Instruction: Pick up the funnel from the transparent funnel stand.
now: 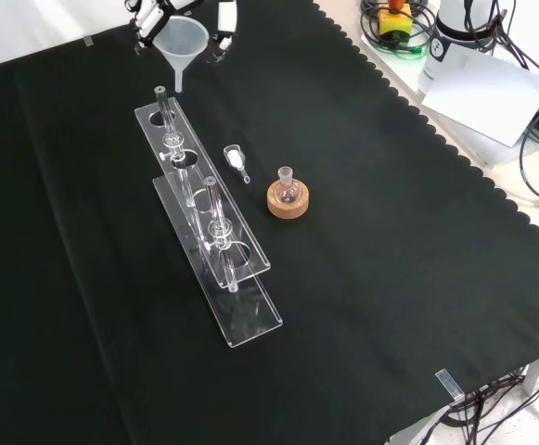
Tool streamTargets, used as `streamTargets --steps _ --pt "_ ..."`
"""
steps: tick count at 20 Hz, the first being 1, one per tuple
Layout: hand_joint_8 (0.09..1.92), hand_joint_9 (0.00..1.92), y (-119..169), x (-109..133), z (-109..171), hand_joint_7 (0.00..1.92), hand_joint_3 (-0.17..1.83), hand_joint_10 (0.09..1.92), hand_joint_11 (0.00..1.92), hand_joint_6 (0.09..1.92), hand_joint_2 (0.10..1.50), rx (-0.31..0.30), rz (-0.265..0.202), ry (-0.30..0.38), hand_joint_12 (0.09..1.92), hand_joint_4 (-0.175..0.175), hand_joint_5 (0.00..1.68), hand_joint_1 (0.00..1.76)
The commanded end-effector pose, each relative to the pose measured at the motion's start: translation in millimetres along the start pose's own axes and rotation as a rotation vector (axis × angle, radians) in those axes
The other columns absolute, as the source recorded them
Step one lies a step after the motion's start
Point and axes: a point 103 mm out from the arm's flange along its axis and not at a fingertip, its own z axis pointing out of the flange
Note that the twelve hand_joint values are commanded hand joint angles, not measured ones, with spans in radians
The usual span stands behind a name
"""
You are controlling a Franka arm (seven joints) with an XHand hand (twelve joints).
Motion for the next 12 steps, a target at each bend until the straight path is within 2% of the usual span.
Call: streamTargets --steps 1,5,7,10,12 --pt "0.68 1.07 -34 -4 8 0.7 0.69 0.45 0.6 0.69 0.7 -0.044 0.009 -0.006 1.27 -0.015 0.67 0.92" --pt "0.68 1.07 -58 -2 11 0.71 0.69 0.45 0.61 0.7 0.7 -0.024 0.016 -0.03 1.27 -0.014 0.67 0.91" --pt "0.68 1.08 -59 7 7 0.71 0.69 0.44 0.61 0.71 0.7 -0.005 0.013 -0.041 1.27 -0.014 0.67 0.91" --pt "0.68 1.08 -74 6 18 0.71 0.69 0.44 0.61 0.71 0.7 -0.045 0.021 -0.012 1.27 -0.013 0.67 0.91" --pt "0.68 1.08 -87 6 27 0.71 0.69 0.44 0.61 0.71 0.7 -0.045 0.022 -0.006 1.26 -0.013 0.67 0.91"
